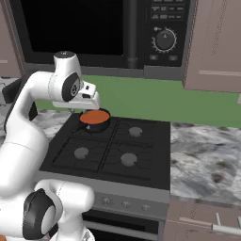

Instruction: Wait until the marinara sauce is simmered to a deep red color and then turn off the stove.

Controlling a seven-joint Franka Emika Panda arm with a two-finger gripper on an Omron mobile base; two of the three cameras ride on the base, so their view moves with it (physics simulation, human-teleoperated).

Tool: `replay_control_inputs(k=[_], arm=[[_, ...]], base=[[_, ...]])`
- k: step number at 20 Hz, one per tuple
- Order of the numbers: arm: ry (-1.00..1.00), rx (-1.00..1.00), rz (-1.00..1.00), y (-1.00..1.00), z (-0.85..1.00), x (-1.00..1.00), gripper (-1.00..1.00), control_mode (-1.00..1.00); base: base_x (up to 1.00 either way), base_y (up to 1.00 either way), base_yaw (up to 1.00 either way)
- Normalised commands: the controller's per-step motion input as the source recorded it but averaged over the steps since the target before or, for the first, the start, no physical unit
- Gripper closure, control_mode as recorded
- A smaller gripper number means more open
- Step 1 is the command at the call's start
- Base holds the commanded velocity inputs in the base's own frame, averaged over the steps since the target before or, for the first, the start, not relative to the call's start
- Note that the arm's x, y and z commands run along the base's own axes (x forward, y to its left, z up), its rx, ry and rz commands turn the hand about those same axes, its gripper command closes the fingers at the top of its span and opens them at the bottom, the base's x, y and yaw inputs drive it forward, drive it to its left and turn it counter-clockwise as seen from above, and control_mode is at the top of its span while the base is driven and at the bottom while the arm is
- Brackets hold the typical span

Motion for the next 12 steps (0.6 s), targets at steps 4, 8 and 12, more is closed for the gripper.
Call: replay_control_inputs(k=[4, 8, 12], arm=[[0.00, 0.00, 0.00, 0.00, 0.00, 0.00, -1.00, 1.00], [0.00, 0.00, 0.00, 0.00, 0.00, 0.00, -1.00, 1.00], [0.00, 0.00, 0.00, 0.00, 0.00, 0.00, -1.00, 1.00]], base=[[0.00, -0.17, 0.00], [0.00, -0.45, 0.00], [0.00, -0.45, 0.00]])
